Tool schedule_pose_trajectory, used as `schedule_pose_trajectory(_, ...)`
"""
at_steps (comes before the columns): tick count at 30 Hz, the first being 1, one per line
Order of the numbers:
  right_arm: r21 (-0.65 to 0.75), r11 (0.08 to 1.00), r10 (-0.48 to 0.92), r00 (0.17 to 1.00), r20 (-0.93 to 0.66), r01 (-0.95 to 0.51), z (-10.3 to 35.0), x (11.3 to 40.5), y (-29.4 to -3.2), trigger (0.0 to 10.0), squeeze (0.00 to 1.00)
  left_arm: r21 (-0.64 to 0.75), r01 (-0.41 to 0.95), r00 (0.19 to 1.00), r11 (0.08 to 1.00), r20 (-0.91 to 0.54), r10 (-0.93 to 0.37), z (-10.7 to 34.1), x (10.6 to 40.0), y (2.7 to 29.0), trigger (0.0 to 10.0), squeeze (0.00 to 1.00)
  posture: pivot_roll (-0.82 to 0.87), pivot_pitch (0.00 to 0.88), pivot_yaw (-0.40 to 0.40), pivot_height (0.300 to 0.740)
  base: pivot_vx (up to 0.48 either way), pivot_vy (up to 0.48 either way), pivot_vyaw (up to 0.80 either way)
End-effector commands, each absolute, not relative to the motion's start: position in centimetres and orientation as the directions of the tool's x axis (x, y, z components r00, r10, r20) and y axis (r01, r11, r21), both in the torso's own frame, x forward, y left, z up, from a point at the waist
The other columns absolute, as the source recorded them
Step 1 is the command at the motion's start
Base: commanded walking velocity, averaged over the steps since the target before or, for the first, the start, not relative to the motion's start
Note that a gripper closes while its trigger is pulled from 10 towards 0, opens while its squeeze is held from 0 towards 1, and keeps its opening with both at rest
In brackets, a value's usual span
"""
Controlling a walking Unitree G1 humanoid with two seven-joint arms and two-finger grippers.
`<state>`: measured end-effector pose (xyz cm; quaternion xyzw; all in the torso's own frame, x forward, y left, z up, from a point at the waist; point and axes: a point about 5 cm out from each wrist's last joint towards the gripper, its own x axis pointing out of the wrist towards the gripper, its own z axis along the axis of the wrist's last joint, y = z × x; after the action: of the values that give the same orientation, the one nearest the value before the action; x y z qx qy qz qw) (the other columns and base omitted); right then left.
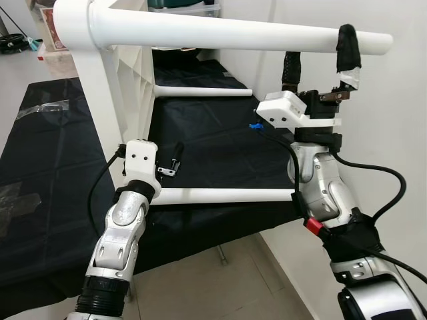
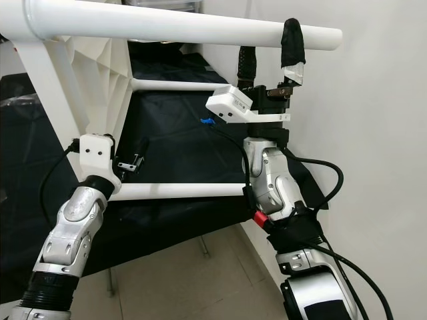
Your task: Building children table
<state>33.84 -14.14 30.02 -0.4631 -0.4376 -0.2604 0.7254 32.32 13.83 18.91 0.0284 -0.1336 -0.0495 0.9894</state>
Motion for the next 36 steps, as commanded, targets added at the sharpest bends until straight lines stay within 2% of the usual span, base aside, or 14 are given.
schedule_pose_trajectory(1, -0.447, 0.415, 0.052, 0.47, 0.881, 0.792, 30.4, 34.0, -13.8, 10.0, 0.0, 0.07, 0.072, 0.963, 0.995, 0.254, -0.088, 18.6, 32.4, 14.0, 10.0, 0.0, 0.02, 0.062, -0.034, 0.74, 0.0, 0.0, 0.0)
schedule_pose_trajectory(14, -0.422, 0.392, 0.029, 0.448, 0.893, 0.817, 32.1, 35.8, -13.2, 10.0, 0.0, 0.028, 0.033, 0.973, 0.999, 0.225, -0.039, 18.0, 32.8, 14.8, 10.0, 0.0, 0.02, 0.076, -0.038, 0.74, 0.0, 0.0, 0.0)
schedule_pose_trajectory(15, -0.422, 0.392, 0.028, 0.448, 0.894, 0.818, 32.2, 35.9, -13.2, 3.9, 0.0, 0.015, 0.019, 0.975, 1.0, 0.22, -0.022, 18.0, 32.9, 15.1, 10.0, 0.0, 0.02, 0.079, -0.039, 0.74, 0.0, 0.0, 0.0)
schedule_pose_trajectory(16, -0.424, 0.397, 0.026, 0.452, 0.892, 0.814, 32.3, 36.0, -13.3, 2.4, 0.0, 0.005, -0.003, 0.977, 1.0, 0.213, 0.002, 17.9, 33.0, 15.4, 10.0, 0.0, 0.02, 0.082, -0.038, 0.74, 0.0, 0.0, 0.0)
schedule_pose_trajectory(17, -0.424, 0.397, 0.026, 0.452, 0.892, 0.814, 32.3, 36.0, -13.3, 2.4, 0.0, 0.005, -0.003, 0.977, 1.0, 0.213, 0.002, 17.9, 33.0, 15.4, 10.0, 0.0, 0.02, 0.082, -0.038, 0.74, 0.0, 0.0, 0.0)
schedule_pose_trajectory(18, -0.425, 0.398, 0.026, 0.453, 0.891, 0.813, 32.3, 36.1, -13.3, 0.9, 0.0, -0.004, -0.025, 0.979, 1.0, 0.204, 0.025, 17.7, 33.1, 15.8, 10.0, 0.0, 0.02, 0.082, -0.038, 0.74, 0.0, 0.0, 0.0)
schedule_pose_trajectory(20, -0.434, 0.406, 0.032, 0.462, 0.886, 0.804, 32.4, 36.3, -13.3, 0.0, 0.0, -0.027, -0.073, 0.982, 0.997, 0.175, 0.077, 17.2, 33.3, 16.5, 10.0, 0.0, 0.02, 0.084, -0.041, 0.74, 0.0, 0.0, 0.0)
schedule_pose_trajectory(24, -0.433, 0.415, 0.04, 0.459, 0.888, 0.8, 32.5, 36.4, -13.2, 0.0, 0.0, -0.057, -0.119, 0.982, 0.991, 0.143, 0.126, 16.4, 33.4, 17.2, 10.0, 0.0, 0.02, 0.087, -0.039, 0.74, 0.0, 0.0, 0.0)
schedule_pose_trajectory(29, -0.434, 0.422, 0.04, 0.462, 0.886, 0.796, 32.5, 36.6, -13.2, 0.0, 0.0, -0.029, -0.169, 0.978, 0.985, 0.121, 0.172, 15.8, 33.2, 17.5, 10.0, 0.0, 0.02, 0.09, -0.04, 0.74, 0.0, 0.0, 0.0)
schedule_pose_trajectory(32, -0.434, 0.438, 0.04, 0.466, 0.884, 0.787, 32.4, 36.8, -13.3, 0.0, 0.0, 0.004, -0.288, 0.954, 0.958, 0.087, 0.287, 14.9, 33.1, 19.3, 10.0, 0.0, 0.02, 0.094, -0.039, 0.74, 0.0, 0.0, 0.0)
schedule_pose_trajectory(36, -0.433, 0.446, 0.04, 0.466, 0.884, 0.783, 32.5, 36.9, -13.3, 0.0, 0.0, 0.019, -0.343, 0.937, 0.939, 0.082, 0.341, 14.7, 33.0, 20.5, 10.0, 0.0, 0.02, 0.094, -0.037, 0.74, 0.0, 0.0, 0.0)
